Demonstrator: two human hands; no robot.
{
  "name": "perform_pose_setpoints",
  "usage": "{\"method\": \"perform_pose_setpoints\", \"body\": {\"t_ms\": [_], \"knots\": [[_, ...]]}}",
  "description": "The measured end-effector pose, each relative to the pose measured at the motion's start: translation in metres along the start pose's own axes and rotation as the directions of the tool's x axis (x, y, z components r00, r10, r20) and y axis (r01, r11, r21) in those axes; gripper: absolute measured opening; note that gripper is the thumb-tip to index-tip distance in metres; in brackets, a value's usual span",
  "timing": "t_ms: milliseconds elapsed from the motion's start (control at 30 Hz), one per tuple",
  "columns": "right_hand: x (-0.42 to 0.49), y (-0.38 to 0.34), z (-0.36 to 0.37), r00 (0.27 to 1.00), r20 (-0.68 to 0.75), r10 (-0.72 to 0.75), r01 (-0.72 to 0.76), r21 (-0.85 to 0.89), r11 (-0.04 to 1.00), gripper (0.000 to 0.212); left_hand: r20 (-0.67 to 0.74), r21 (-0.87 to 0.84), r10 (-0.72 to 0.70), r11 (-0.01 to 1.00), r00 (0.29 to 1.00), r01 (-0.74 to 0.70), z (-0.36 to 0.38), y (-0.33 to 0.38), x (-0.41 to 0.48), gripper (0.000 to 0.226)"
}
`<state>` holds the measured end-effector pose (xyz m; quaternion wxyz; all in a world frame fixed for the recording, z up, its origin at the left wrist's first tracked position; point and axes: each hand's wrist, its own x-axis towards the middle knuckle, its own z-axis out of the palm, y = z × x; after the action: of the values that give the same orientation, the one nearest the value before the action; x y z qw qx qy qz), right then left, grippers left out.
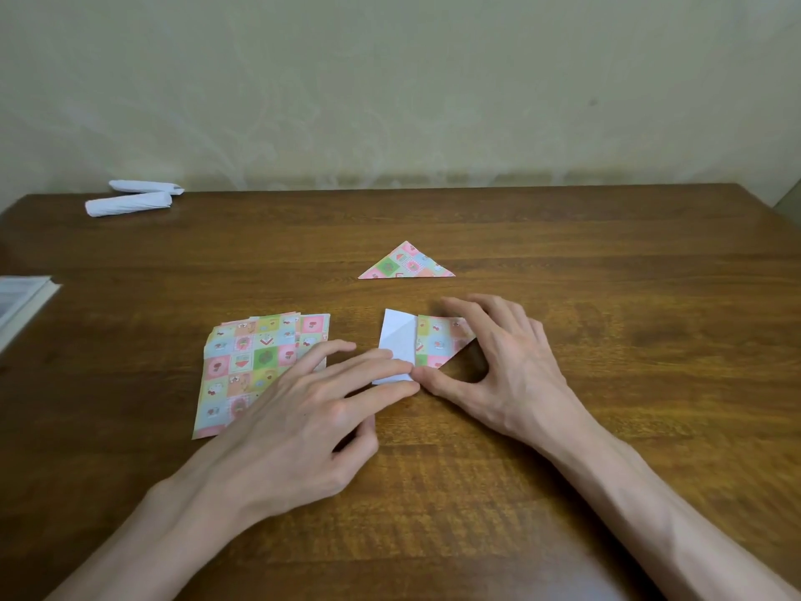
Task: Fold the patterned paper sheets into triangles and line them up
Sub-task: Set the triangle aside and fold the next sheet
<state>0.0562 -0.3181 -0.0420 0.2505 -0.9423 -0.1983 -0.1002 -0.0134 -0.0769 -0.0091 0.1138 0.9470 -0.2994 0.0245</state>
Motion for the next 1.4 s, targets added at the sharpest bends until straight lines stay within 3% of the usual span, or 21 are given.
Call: {"method": "perform_pose_setpoints", "body": {"t_ms": [567, 767, 933, 1167, 1300, 1400], "knots": [[0.006, 0.01, -0.011, 0.997, -0.022, 0.075, -0.069, 0.202, 0.977, 0.067, 0.056, 0.033, -0.037, 0.999, 0.998, 0.035, 0.0, 0.003, 0.004, 0.054], [0.008, 0.012, -0.016, 0.989, -0.051, 0.139, -0.126, 0.202, 0.971, 0.078, 0.048, -0.012, -0.036, 0.999, 0.998, 0.037, 0.002, 0.0, 0.002, 0.055], [0.011, 0.018, -0.023, 0.972, -0.085, 0.219, -0.193, 0.244, 0.95, 0.056, 0.036, -0.021, -0.028, 0.999, 0.999, 0.029, 0.003, -0.002, 0.001, 0.054], [0.015, 0.022, -0.025, 0.946, -0.172, 0.275, -0.227, 0.253, 0.94, 0.046, 0.031, -0.033, -0.022, 0.999, 0.999, 0.023, 0.004, -0.003, -0.002, 0.053], [0.013, 0.02, -0.028, 0.947, -0.195, 0.254, -0.187, 0.31, 0.932, 0.04, 0.025, 0.006, -0.023, 1.0, 0.999, 0.023, 0.005, 0.0, -0.004, 0.054], [0.01, 0.013, -0.026, 0.972, -0.218, 0.085, -0.022, 0.276, 0.961, 0.035, 0.013, -0.015, -0.018, 1.0, 1.0, 0.018, 0.008, 0.005, -0.001, 0.057]]}}
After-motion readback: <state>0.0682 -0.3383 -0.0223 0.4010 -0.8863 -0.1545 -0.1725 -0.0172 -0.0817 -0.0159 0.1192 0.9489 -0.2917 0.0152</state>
